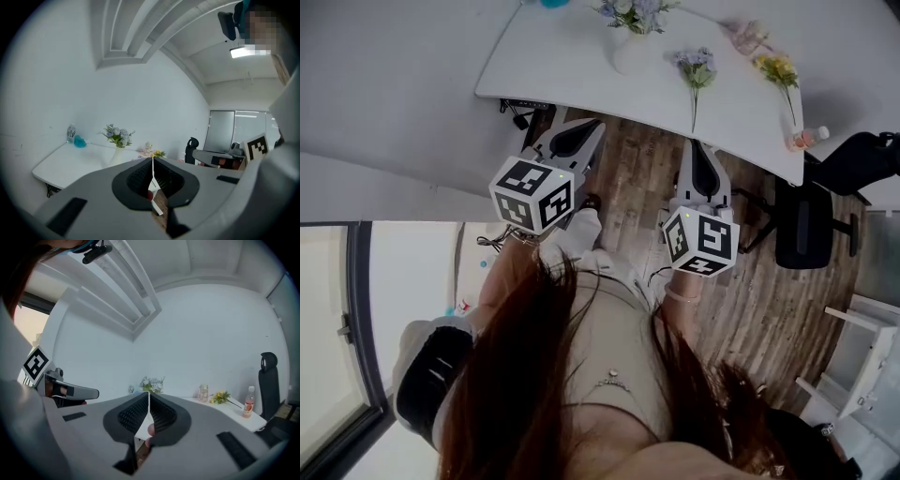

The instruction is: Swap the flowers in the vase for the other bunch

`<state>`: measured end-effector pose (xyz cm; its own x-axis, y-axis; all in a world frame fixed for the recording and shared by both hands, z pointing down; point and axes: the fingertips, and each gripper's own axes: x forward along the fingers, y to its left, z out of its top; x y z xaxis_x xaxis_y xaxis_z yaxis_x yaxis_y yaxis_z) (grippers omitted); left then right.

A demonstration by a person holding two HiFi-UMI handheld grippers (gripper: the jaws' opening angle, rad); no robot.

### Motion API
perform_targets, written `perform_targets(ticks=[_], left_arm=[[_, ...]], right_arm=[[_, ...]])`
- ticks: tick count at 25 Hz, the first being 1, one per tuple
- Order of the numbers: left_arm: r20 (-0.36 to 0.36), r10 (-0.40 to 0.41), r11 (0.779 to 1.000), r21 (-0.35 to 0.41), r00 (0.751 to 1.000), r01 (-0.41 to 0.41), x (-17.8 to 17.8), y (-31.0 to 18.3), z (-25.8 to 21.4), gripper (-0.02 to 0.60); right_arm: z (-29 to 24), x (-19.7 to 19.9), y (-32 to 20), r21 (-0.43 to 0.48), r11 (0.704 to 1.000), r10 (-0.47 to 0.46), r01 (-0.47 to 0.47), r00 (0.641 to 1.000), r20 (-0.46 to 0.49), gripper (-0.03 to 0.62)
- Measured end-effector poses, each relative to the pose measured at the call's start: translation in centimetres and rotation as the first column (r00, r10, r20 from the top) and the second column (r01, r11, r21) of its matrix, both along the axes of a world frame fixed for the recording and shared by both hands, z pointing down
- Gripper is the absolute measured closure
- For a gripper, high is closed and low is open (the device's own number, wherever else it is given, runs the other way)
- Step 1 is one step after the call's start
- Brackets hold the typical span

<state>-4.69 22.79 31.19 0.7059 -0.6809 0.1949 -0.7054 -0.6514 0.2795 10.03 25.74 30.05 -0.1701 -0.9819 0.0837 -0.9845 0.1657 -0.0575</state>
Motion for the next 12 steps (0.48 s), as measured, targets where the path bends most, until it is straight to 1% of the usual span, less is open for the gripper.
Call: perform_targets(ticks=[5, 12], left_arm=[[-0.008, 0.004, 1.0, -0.004, 1.0, -0.004, 0.0, -3.8, 0.4, 0.571], [-0.018, 0.058, 0.998, -0.011, 0.998, -0.059, 0.4, -8.8, 0.7, 0.569]], right_arm=[[-0.1, 0.0, -3.4, 0.008, 1.0, -0.009, 0.009, 1.0, 0.009, 0.56], [-0.7, -0.2, -8.1, 0.02, 1.0, 0.002, -0.002, 1.0, 0.002, 0.56]])
